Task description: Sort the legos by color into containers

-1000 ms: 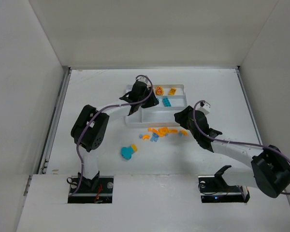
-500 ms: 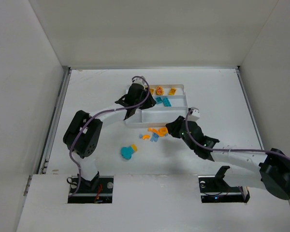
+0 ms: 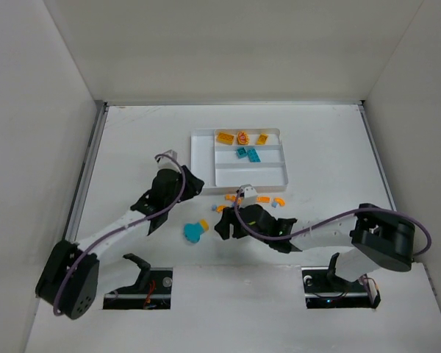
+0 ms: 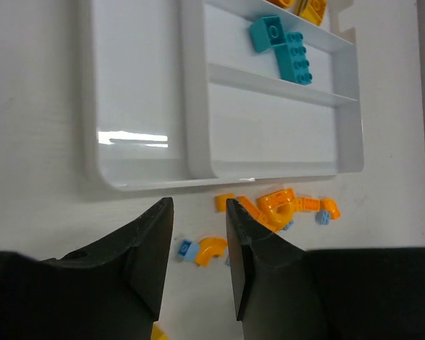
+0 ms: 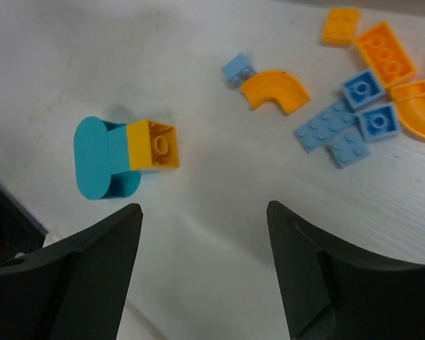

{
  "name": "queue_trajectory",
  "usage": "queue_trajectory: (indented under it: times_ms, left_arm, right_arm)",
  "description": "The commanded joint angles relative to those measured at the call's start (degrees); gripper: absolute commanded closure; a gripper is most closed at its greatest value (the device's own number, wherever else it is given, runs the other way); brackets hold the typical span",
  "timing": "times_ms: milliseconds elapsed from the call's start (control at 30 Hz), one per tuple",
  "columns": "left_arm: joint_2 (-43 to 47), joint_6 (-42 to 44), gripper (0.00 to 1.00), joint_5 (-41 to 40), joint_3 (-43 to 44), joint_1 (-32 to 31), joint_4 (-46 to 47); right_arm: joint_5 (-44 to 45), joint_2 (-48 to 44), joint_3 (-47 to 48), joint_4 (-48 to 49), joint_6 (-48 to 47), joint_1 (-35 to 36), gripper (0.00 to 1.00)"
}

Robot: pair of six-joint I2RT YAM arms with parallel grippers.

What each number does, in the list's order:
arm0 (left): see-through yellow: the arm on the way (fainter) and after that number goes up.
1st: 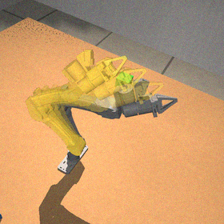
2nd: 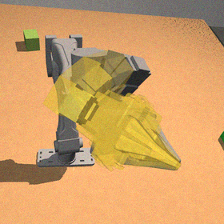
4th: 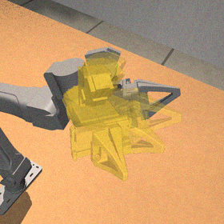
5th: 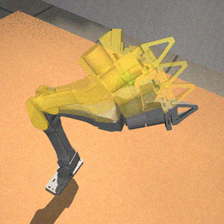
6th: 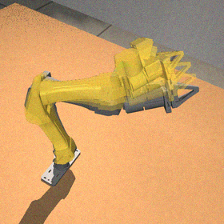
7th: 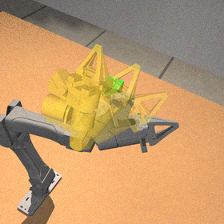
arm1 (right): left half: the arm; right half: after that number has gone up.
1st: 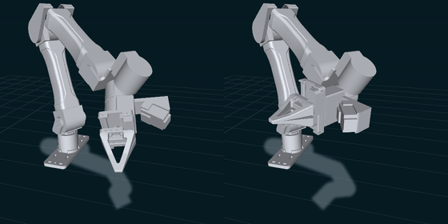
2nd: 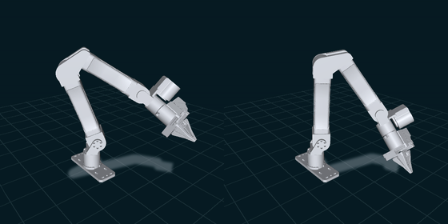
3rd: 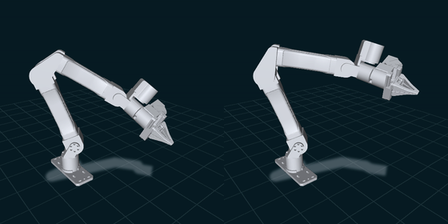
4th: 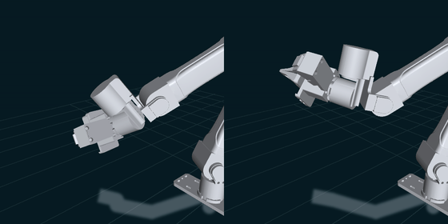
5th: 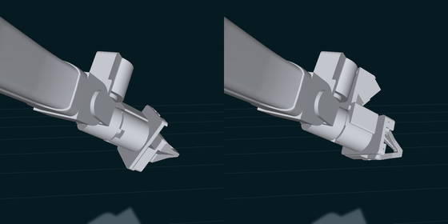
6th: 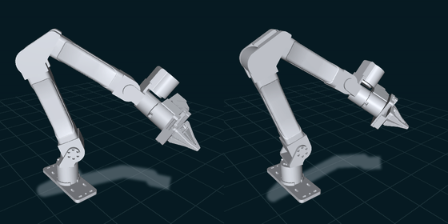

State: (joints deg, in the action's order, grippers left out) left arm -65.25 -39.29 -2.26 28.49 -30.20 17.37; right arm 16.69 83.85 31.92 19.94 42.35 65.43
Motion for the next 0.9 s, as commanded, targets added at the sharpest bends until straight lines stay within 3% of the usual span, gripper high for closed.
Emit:
queue_trajectory:
  times_ms: [0, 167, 333, 467, 867]
  left_arm:
    - [9.32, -2.98, 0.64, -2.13, -5.01, 2.90, -4.68]
    - [20.23, -5.18, 0.59, -2.31, -10.11, 5.71, -13.48]
    - [26.40, -7.82, 0.52, -1.87, -12.49, 8.44, -19.29]
    - [27.81, -9.23, 0.48, -1.34, -13.64, 8.44, -20.88]
    - [31.41, -10.89, 0.39, 2.26, -14.51, 8.88, -25.97]
  right_arm:
    - [-4.81, 2.71, 3.84, 8.18, -3.23, 0.71, 0.19]
    - [-8.42, 6.14, 7.27, 7.39, -3.93, 0.71, 0.11]
    - [-14.56, 11.14, 11.14, 7.04, -10.60, 0.97, 0.00]
    - [-16.16, 14.31, 13.95, 5.03, -15.70, 1.32, 0.00]
    - [-8.25, 18.27, 19.93, -2.62, -28.02, 6.24, 0.00]
